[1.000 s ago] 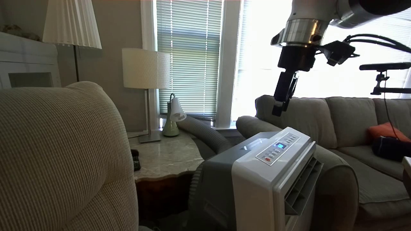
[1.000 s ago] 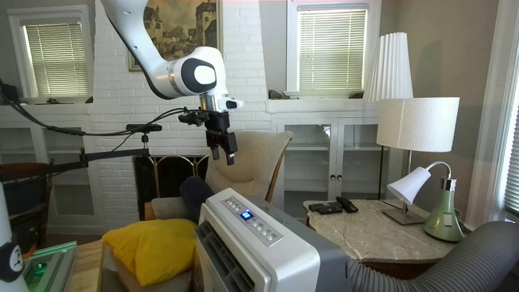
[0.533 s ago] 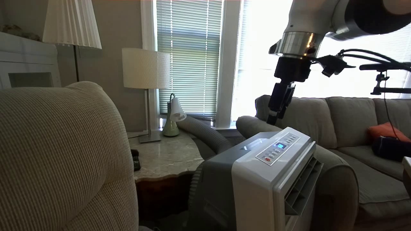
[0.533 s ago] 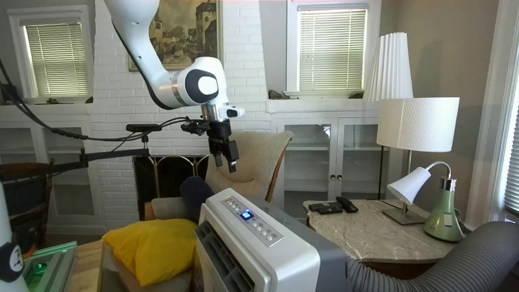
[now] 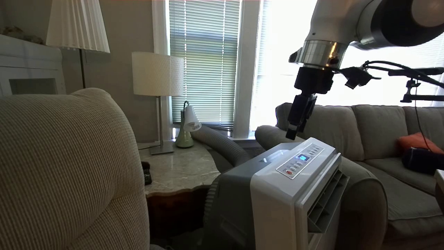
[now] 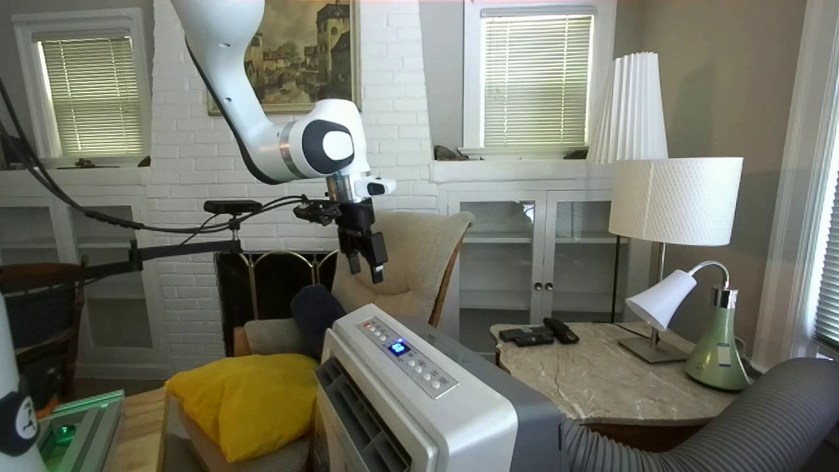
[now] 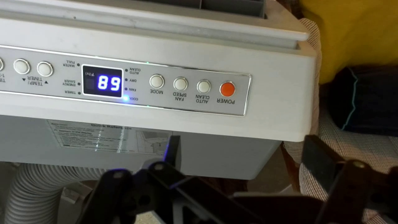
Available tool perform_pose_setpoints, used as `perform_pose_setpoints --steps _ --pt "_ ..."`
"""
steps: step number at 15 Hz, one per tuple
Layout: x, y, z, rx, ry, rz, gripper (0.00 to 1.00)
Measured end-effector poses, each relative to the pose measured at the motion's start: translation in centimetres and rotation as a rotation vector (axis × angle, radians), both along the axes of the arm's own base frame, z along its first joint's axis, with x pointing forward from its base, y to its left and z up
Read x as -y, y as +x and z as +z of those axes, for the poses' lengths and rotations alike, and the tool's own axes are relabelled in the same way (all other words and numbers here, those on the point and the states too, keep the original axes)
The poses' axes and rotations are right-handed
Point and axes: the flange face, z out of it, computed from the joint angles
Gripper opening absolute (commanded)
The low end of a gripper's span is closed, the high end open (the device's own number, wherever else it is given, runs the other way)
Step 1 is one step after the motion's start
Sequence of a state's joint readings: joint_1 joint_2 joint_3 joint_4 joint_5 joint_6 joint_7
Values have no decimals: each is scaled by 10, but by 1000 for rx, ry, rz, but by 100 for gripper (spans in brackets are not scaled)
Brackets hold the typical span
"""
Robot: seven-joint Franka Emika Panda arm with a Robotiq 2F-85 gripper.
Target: Turn off the air conditioner
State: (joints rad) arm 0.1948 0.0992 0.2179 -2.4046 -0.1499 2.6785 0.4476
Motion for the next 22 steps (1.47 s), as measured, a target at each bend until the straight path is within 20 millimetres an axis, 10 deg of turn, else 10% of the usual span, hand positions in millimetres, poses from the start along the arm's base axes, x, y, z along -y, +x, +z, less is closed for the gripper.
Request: perform_pose_setpoints --steps 12,22 --pt "-7 0 -22 2 17 14 1" --pt "-3 -1 -46 12 -42 37 0"
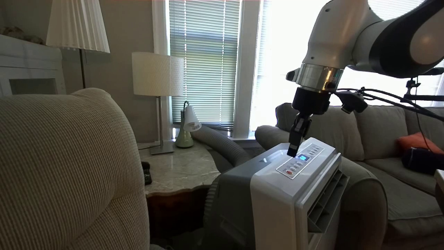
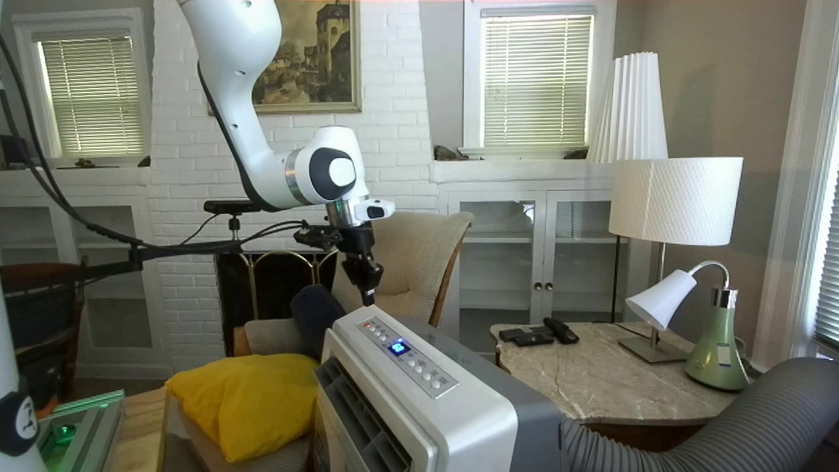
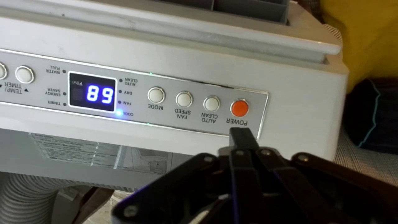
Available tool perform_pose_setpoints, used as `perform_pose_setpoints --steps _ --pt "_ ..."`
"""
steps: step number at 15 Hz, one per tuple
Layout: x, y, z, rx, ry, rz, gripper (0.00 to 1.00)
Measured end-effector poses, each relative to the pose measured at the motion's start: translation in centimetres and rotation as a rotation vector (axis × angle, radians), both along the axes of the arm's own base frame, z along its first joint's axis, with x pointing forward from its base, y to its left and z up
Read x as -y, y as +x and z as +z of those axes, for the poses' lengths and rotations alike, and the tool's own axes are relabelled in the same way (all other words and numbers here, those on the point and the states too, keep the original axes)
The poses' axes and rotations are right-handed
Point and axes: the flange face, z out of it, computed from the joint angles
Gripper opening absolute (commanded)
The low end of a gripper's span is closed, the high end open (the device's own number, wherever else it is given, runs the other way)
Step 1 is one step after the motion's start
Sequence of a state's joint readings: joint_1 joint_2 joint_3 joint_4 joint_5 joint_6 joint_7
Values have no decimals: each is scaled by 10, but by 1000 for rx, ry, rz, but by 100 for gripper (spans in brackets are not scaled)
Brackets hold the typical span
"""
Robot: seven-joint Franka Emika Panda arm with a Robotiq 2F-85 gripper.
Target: Turn off the air conditioner
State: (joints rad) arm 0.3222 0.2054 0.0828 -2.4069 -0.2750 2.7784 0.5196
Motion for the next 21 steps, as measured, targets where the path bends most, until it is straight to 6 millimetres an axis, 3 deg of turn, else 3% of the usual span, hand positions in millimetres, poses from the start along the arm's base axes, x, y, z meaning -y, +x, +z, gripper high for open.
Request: perform_pose_setpoints --steps 21 --pt "-9 -9 -34 -25 -25 37 0"
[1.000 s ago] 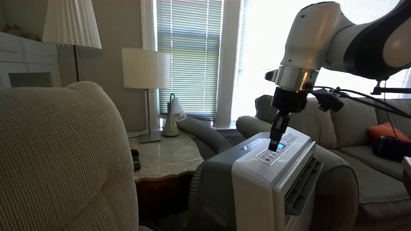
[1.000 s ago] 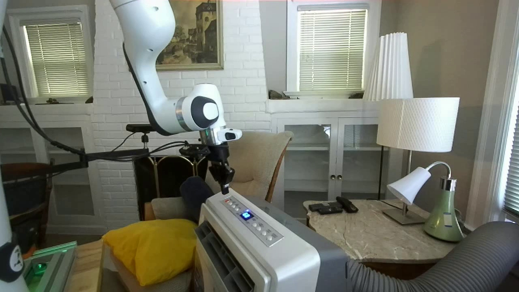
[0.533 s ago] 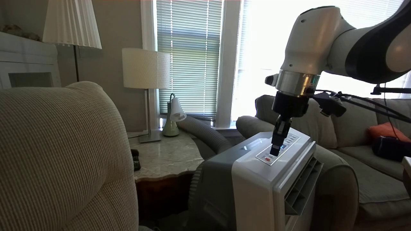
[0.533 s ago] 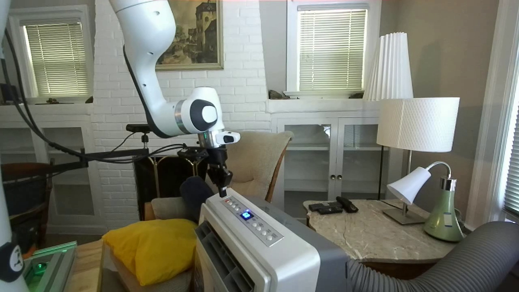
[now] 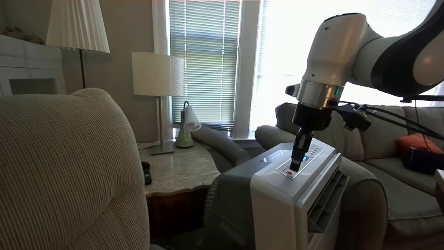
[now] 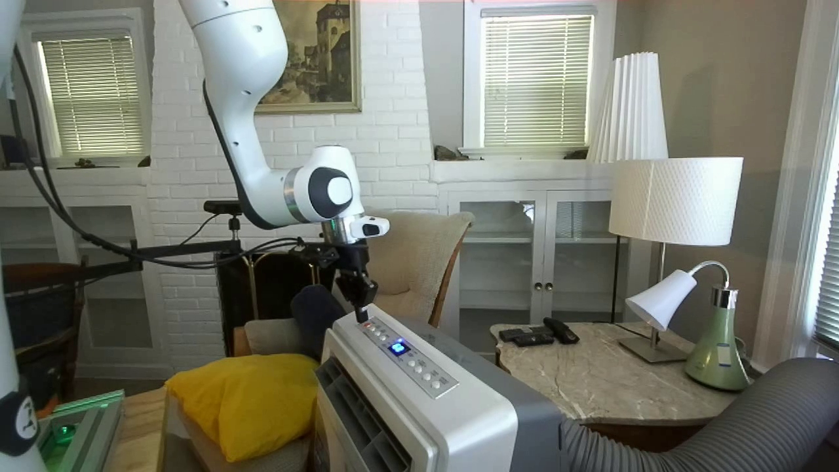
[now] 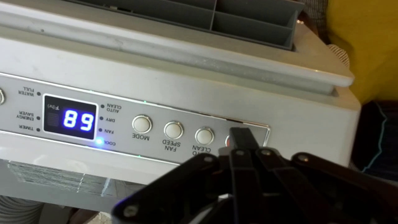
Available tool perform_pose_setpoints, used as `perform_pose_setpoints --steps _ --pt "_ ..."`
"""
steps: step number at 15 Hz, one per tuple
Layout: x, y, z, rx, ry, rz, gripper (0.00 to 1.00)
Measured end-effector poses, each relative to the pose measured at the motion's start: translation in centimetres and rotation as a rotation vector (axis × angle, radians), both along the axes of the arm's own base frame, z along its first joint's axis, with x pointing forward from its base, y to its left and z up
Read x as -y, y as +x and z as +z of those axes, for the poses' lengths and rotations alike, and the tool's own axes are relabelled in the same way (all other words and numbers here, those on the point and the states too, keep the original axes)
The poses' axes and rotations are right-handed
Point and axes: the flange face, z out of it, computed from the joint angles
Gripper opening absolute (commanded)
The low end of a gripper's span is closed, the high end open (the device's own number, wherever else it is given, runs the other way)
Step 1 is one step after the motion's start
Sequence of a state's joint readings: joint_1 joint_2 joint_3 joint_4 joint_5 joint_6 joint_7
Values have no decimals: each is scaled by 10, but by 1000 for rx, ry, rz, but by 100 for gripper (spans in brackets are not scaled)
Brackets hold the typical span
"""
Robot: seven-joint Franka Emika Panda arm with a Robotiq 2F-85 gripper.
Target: Turn off the air conditioner
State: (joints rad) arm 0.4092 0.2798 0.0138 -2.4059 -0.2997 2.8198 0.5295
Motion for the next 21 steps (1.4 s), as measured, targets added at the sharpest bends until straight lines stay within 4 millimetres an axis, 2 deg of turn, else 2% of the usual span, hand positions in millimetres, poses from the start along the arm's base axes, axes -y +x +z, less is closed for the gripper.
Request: perform_pose_setpoints --steps 21 --pt "-5 -3 -11 31 -32 57 0"
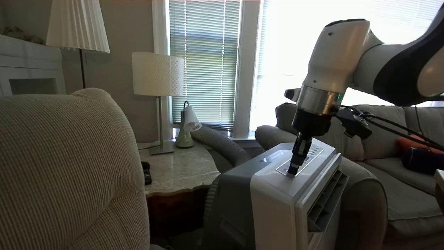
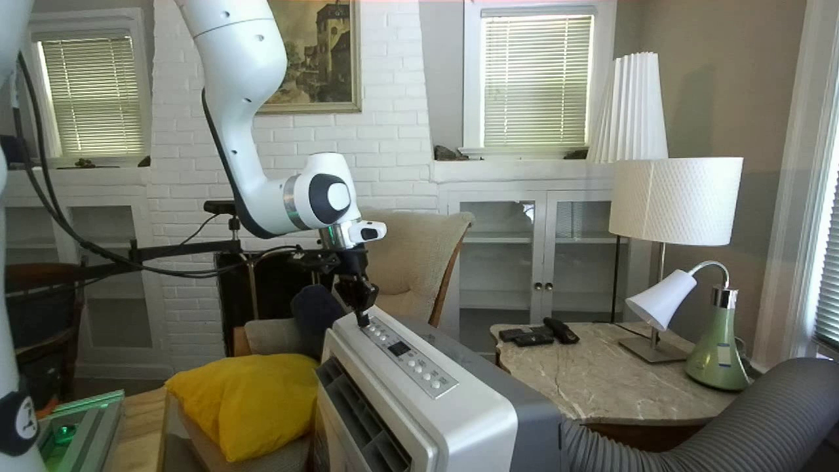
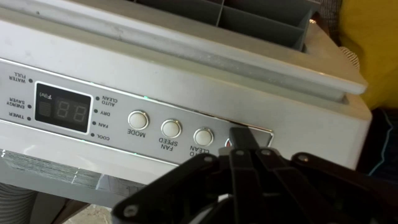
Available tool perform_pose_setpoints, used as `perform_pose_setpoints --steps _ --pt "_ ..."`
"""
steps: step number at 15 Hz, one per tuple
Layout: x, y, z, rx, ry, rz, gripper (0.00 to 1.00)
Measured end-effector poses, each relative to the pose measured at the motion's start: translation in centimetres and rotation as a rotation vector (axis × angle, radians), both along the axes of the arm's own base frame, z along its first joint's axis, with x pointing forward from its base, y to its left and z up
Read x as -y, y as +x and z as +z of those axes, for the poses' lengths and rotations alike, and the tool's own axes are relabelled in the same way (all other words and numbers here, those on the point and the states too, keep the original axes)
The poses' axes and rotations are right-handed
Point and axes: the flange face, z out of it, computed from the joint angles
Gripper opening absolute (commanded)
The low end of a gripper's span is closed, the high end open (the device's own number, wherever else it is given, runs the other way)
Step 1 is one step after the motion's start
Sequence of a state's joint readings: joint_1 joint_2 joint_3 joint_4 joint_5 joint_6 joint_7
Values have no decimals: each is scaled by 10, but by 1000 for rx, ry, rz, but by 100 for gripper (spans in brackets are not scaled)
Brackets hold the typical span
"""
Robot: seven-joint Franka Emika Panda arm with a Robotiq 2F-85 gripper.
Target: Turn off the air conditioner
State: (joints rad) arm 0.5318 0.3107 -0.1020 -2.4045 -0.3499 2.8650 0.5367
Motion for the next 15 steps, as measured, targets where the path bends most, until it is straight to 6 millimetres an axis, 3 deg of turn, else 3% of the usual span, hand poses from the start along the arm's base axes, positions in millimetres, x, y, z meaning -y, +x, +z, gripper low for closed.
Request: perform_pose_setpoints --steps 1,3,13,15 --pt "0 0 1 0 0 1 0" --pt "-1 -2 3 3 3 5 27" --pt "14 -24 48 41 32 -2 96" --pt "18 -27 56 40 30 -13 100"
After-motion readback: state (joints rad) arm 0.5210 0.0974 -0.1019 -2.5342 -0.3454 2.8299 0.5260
